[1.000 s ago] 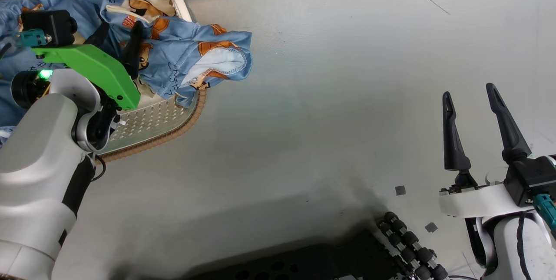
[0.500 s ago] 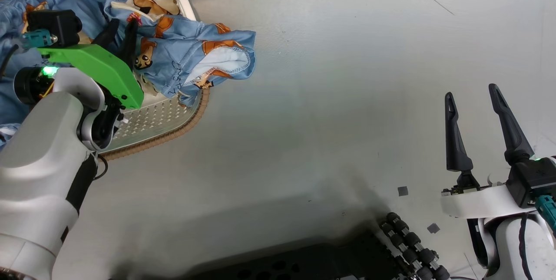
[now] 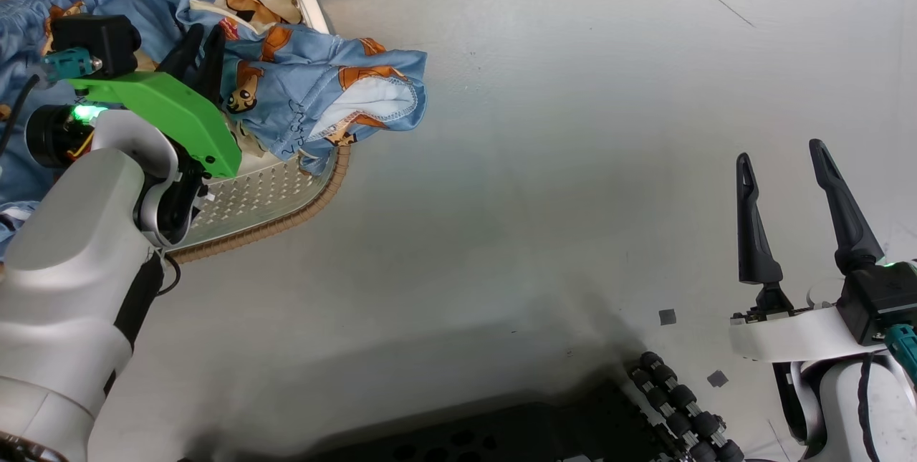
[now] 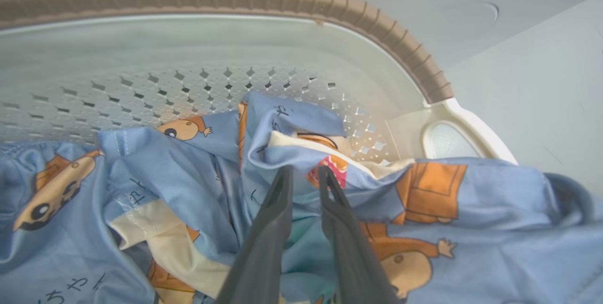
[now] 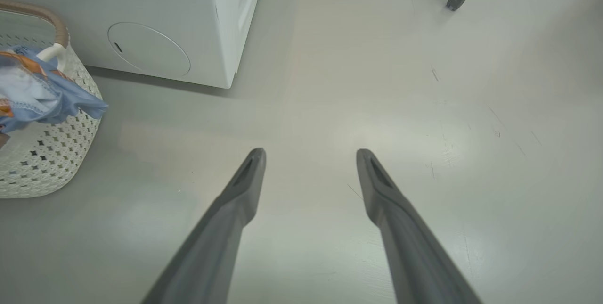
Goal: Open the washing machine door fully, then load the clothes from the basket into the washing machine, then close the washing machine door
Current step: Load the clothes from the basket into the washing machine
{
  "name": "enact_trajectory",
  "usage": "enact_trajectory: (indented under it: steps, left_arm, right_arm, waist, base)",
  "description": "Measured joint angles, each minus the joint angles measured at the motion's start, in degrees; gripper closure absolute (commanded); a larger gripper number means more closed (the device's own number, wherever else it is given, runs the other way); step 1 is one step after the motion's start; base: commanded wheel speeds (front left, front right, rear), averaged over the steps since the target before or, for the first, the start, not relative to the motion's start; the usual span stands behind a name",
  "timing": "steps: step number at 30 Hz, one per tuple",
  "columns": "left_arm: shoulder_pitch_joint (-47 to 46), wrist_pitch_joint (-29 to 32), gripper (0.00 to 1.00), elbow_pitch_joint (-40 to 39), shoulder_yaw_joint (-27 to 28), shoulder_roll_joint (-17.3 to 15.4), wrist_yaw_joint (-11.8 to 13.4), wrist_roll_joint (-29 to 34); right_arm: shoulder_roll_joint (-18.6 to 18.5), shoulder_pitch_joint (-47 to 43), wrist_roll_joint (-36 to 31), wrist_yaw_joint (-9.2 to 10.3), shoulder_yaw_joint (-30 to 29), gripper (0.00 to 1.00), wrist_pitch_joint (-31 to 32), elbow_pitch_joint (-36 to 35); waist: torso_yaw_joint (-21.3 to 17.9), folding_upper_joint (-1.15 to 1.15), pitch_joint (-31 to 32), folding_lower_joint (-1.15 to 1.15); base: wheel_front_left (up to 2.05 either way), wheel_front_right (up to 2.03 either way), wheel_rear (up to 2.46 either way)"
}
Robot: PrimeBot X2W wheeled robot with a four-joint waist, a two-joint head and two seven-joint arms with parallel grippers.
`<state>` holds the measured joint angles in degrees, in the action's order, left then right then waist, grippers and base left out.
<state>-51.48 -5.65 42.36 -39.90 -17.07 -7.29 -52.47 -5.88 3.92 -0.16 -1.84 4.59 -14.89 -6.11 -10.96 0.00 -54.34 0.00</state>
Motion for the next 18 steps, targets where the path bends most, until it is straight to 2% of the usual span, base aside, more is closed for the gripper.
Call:
enact_trajectory:
  steps: [4,18]
  left_arm:
    - [-0.3,-0.5,1.0,0.5,-1.0,0.1,0.0,-0.1]
    - [-1.5,-2.1,1.0,1.8,-2.9,0.0,0.0,-1.7]
  right_arm:
    - [0.0,-0.1,0.0,0.15,0.0,0.0,0.0,0.0]
    - [-0.5,-0.1,0.0,0.46,0.2,0.0,0.0,-0.4]
  waist:
    - [0.1,0.0,0.0,0.0]
    - [0.4,0.0,0.0,0.0]
  base:
    - [0.0,0.0,0.0]
    - [0.0,0.0,0.0]
